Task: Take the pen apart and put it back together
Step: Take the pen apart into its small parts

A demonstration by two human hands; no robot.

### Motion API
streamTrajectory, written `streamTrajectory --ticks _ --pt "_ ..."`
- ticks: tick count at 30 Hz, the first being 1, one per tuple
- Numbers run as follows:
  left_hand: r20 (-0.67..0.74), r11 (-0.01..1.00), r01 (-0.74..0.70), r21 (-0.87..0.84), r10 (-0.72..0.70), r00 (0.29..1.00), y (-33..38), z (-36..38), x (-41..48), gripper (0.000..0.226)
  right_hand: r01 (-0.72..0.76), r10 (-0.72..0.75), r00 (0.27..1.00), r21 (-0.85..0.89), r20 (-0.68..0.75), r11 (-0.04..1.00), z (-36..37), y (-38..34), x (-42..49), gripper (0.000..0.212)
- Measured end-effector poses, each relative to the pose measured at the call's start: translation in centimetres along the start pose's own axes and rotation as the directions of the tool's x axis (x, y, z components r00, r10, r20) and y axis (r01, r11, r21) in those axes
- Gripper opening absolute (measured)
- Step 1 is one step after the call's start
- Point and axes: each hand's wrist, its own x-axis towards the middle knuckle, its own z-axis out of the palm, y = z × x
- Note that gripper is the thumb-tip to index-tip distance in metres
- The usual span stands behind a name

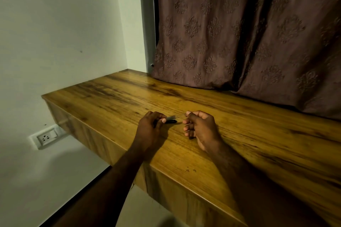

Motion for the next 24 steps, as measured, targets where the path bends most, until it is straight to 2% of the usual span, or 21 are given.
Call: streamTrajectory --ticks 4,11,16,24 --pt "0.001 0.991 0.056 -0.118 -0.056 0.998 0.0 0.1 -0.1 0.011 0.046 -0.045 0.997 0.015 -0.059 0.999 -0.4 -0.3 0.0 0.014" --pt "0.002 0.992 0.038 -0.117 -0.038 0.999 0.1 0.1 -0.1 0.014 0.067 -0.066 0.995 0.012 -0.07 0.998 -0.6 -0.5 0.0 0.015" --pt "0.008 0.978 0.085 -0.192 -0.085 0.996 0.3 0.1 -0.4 0.011 0.1 -0.09 0.983 0.055 -0.16 0.993 -1.1 -1.0 0.5 0.01" --pt "-0.02 1.0 0.01 -0.012 -0.01 1.0 -0.3 0.3 -0.4 0.004 0.113 -0.107 0.979 0.025 -0.175 0.993 -1.6 -1.2 0.4 0.016"
